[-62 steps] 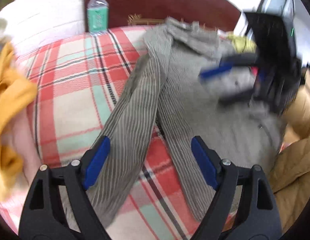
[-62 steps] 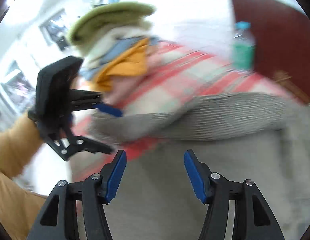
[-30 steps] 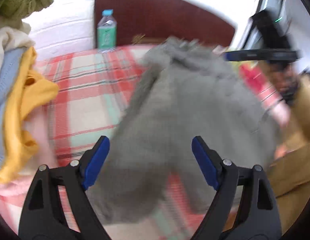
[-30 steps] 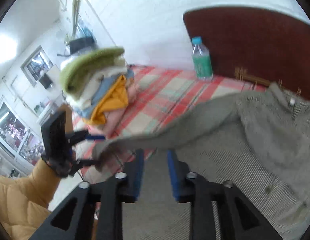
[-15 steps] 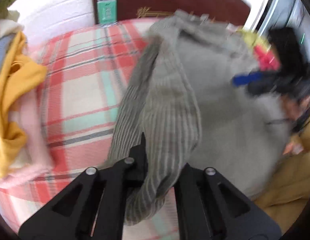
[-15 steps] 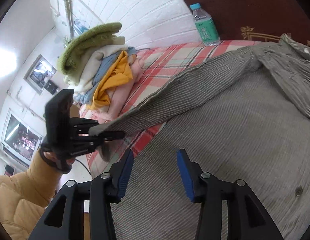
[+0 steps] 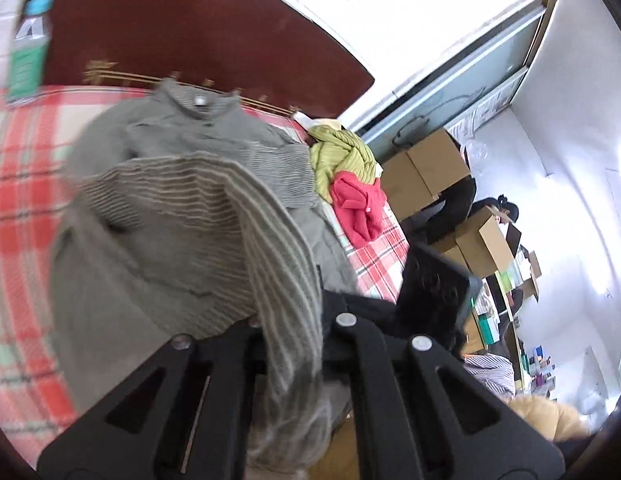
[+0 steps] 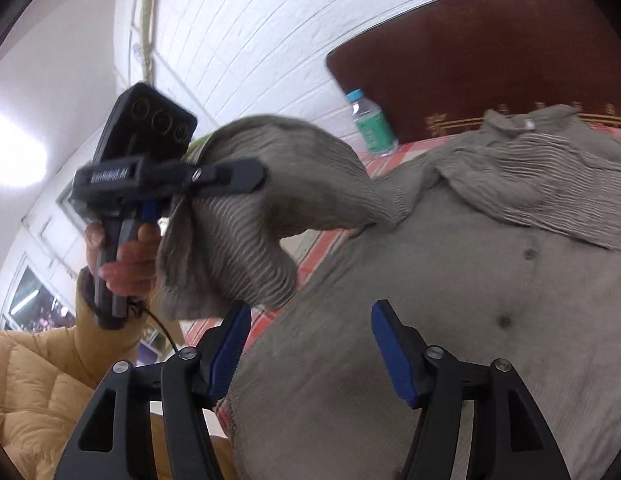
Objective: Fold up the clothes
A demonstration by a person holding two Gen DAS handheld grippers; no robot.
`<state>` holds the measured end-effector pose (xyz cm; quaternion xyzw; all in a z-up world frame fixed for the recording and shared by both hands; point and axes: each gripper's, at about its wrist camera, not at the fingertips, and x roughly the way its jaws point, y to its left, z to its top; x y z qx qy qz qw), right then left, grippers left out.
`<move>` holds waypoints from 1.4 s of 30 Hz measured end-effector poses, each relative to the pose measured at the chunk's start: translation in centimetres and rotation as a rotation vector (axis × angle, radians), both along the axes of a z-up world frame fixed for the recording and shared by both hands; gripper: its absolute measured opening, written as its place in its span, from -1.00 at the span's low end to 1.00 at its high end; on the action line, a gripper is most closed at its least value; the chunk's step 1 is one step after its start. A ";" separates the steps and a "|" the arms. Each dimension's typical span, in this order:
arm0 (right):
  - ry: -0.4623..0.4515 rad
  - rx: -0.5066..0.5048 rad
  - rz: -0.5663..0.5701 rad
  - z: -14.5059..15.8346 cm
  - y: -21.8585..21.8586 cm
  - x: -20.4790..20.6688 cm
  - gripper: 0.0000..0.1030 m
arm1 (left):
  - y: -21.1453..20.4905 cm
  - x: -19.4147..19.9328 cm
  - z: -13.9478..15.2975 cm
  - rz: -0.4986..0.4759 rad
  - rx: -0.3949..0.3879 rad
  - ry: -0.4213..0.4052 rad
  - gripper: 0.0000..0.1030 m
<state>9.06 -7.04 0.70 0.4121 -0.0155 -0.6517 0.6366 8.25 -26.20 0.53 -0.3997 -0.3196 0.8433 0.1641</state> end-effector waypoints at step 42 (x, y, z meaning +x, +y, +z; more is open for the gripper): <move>0.190 0.211 -0.045 3.9 2.6 -10.9 -0.85 | 0.6 -6.2 -12.6 0.112 -0.027 -0.077 0.90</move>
